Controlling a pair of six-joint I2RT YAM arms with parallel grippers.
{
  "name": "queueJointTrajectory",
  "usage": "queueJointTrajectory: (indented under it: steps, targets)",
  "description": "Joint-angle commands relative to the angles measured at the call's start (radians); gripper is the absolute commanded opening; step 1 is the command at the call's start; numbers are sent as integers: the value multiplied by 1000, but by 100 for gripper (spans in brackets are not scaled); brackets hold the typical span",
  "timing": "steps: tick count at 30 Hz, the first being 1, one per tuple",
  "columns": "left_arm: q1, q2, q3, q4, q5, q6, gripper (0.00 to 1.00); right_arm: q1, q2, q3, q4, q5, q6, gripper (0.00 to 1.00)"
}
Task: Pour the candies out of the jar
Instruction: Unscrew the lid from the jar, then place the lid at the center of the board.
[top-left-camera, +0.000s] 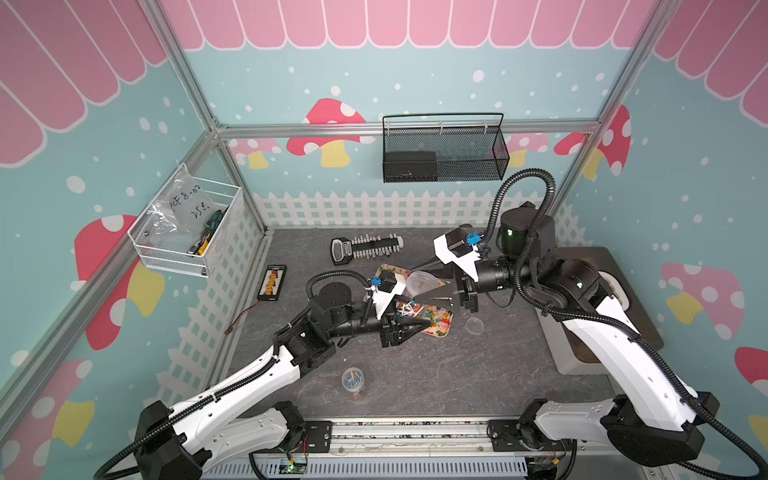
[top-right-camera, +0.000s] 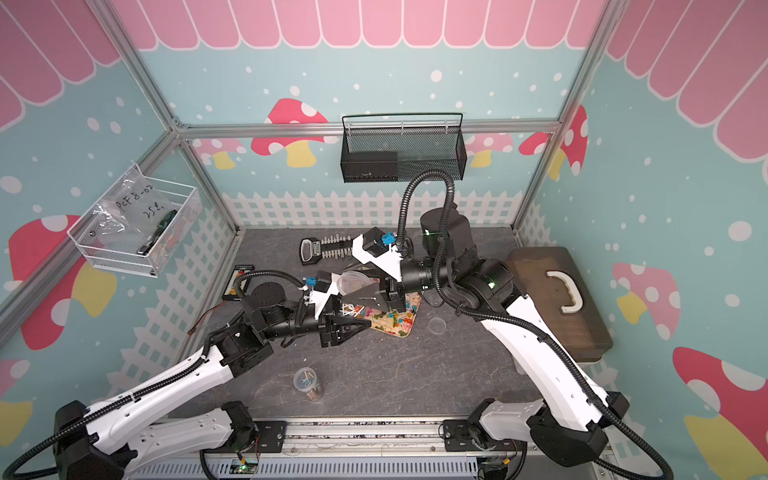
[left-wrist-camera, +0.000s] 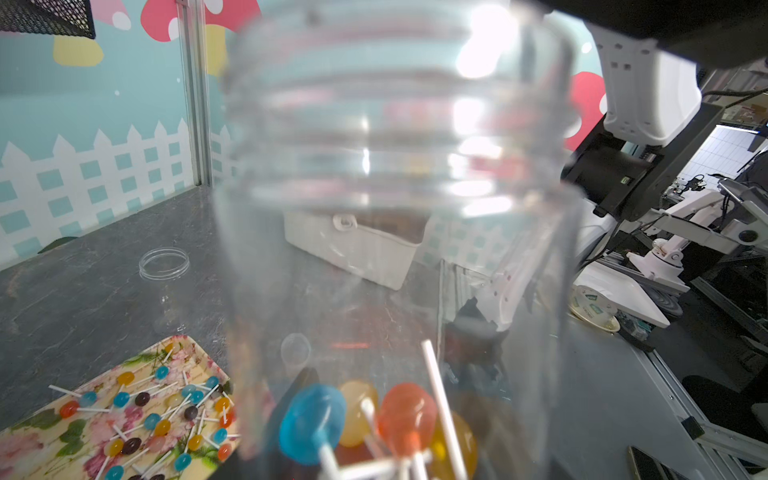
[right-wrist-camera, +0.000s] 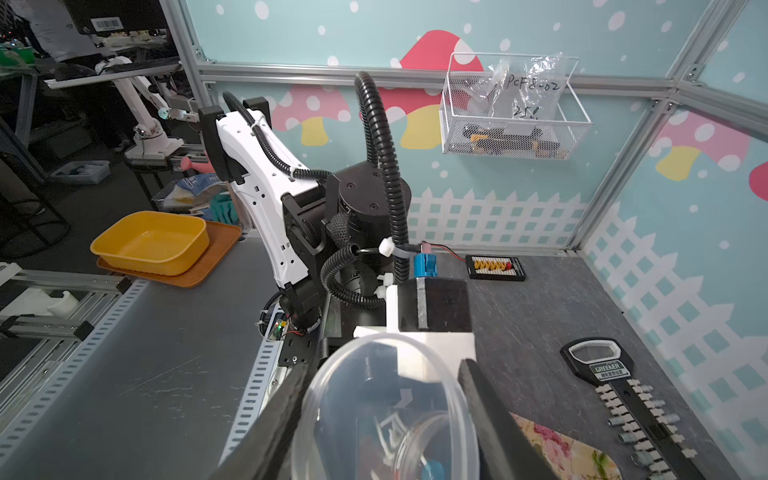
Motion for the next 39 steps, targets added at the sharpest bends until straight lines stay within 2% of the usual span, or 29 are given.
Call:
queueJointTrajectory:
  steps: [1, 13, 19, 24, 30, 39]
  targets:
    - [5, -5, 5, 0, -2, -12, 48, 2, -10, 4, 9, -10, -31, 47]
    - [5, -60, -33, -18, -60, -18, 48, -5, -49, -26, 11, 251, 8, 46]
    - [5, -124, -61, -63, -112, -10, 48, -9, -123, -171, 32, 373, 32, 46]
    - [5, -152, -61, -106, -139, 3, 48, -9, -222, -389, 114, 430, 81, 46]
    - [5, -152, -56, -112, -147, 5, 48, -9, -329, -735, 316, 518, 174, 46]
    - [4, -136, -38, -122, -140, 7, 48, -6, -345, -1210, 733, 673, 373, 44]
